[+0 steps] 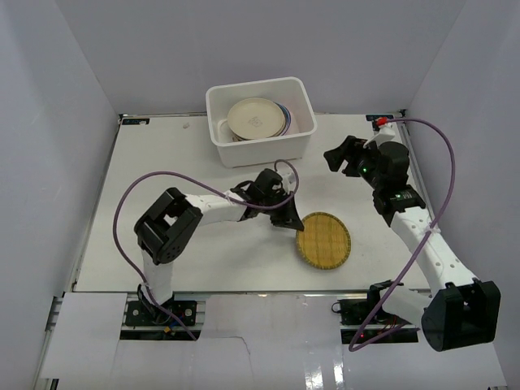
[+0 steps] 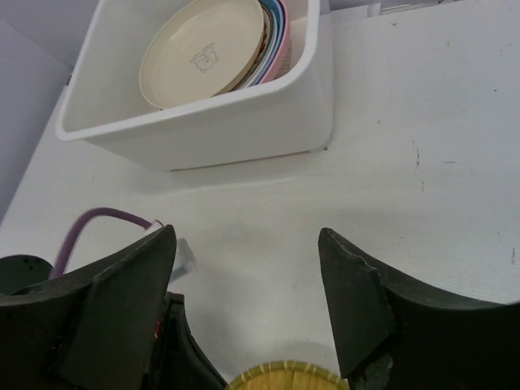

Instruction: Place the plates into the plastic bin on the countertop

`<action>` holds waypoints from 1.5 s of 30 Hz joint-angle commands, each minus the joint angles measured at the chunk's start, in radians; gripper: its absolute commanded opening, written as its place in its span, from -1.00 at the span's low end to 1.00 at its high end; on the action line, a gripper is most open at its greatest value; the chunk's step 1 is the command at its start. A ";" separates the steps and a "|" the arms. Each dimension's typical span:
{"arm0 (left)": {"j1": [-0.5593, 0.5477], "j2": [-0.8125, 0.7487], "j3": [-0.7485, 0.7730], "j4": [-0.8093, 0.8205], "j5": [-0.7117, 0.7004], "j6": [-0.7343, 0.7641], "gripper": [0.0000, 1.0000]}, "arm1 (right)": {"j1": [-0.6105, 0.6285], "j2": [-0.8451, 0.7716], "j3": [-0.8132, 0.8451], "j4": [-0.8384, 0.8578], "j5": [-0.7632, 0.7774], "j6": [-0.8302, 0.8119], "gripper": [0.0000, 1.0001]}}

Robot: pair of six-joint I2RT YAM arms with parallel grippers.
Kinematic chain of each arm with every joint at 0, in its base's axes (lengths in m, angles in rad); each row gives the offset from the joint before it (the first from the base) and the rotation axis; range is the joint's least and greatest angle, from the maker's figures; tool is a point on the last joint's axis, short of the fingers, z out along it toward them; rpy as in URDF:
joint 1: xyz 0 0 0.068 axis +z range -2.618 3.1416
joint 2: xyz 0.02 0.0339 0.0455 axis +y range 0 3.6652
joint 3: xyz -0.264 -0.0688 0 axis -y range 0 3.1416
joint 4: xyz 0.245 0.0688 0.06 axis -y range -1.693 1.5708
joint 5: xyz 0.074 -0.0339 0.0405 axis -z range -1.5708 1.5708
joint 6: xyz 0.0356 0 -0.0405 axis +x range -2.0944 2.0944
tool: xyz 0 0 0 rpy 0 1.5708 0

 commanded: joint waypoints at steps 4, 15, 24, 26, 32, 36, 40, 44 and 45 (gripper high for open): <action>0.216 -0.218 0.109 0.102 0.169 -0.073 -1.00 | -0.049 -0.086 0.106 0.036 -0.052 0.041 0.71; 0.518 0.019 0.771 -0.172 0.063 -0.017 -1.00 | -0.049 -0.045 0.120 -0.001 -0.051 0.019 0.73; 0.647 0.236 0.962 -0.266 -0.091 0.006 -0.76 | -0.043 -0.005 0.112 0.004 -0.081 0.021 0.73; 0.661 0.271 0.996 -0.277 -0.040 0.007 -0.31 | -0.038 0.001 0.112 0.007 -0.087 0.025 0.73; 0.669 0.300 1.079 -0.335 0.004 0.039 0.96 | -0.014 0.008 0.111 0.007 -0.088 0.030 0.75; 0.669 0.204 1.042 -0.335 -0.003 0.066 0.96 | 0.011 0.018 0.118 0.018 -0.082 0.044 0.85; 0.649 -0.010 0.906 -0.340 -0.095 0.135 0.96 | 0.037 0.021 0.129 0.022 -0.048 0.059 0.88; 0.583 -0.239 0.627 -0.329 -0.245 0.245 0.96 | 0.051 0.002 0.143 0.036 -0.024 0.058 0.80; 0.547 -0.285 0.580 -0.315 -0.267 0.266 0.96 | 0.051 -0.009 0.146 0.042 -0.027 0.045 0.80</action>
